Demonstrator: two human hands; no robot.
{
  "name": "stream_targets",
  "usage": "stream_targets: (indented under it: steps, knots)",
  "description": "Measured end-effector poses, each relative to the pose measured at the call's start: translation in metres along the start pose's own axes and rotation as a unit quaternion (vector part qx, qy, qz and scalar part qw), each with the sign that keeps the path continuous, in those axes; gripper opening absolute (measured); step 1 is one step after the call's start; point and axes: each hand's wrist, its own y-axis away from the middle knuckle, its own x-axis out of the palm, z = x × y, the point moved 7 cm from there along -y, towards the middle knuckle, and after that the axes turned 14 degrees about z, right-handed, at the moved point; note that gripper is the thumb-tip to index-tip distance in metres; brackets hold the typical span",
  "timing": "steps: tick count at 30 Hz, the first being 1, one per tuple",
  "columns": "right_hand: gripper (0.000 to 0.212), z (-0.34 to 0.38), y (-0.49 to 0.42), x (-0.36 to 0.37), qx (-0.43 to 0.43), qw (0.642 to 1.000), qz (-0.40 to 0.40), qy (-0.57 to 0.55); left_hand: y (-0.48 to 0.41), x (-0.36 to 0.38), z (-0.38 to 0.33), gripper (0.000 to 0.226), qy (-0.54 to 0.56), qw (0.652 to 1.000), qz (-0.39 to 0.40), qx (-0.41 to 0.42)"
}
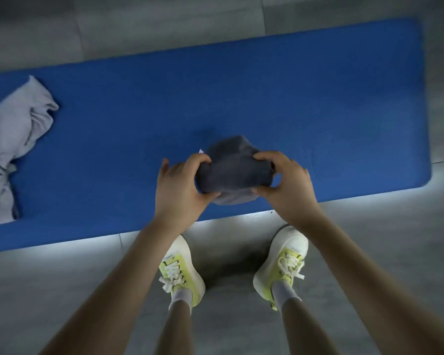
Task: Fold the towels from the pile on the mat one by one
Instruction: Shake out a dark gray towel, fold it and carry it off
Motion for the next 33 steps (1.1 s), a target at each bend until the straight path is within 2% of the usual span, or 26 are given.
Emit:
stream_targets:
  steps: [4, 13, 20, 24, 33]
  knots:
    - [0.048, 0.042, 0.068, -0.057, 0.012, 1.000, -0.003, 0.022, 0.035, -0.037, -0.066, 0.049, -0.022, 0.998, 0.052, 0.001]
    - [0.049, 0.160, 0.225, -0.193, 0.034, 0.997, -0.040, 0.056, 0.123, -0.163, -0.239, 0.053, -0.034, 0.996, 0.076, 0.039]
    - [0.047, 0.226, 0.328, -0.275, 0.017, 0.991, -0.122, 0.048, 0.175, -0.253, -0.356, 0.050, -0.053, 0.991, 0.104, 0.071]
    - [0.050, 0.236, 0.357, -0.317, -0.002, 0.993, -0.116, 0.022, 0.188, -0.274, -0.400, 0.049, 0.042, 0.993, 0.107, 0.034]
    - [0.050, 0.190, 0.379, -0.448, -0.062, 0.992, -0.112, -0.020, 0.163, -0.251, -0.530, 0.059, 0.177, 0.979, 0.069, 0.077]
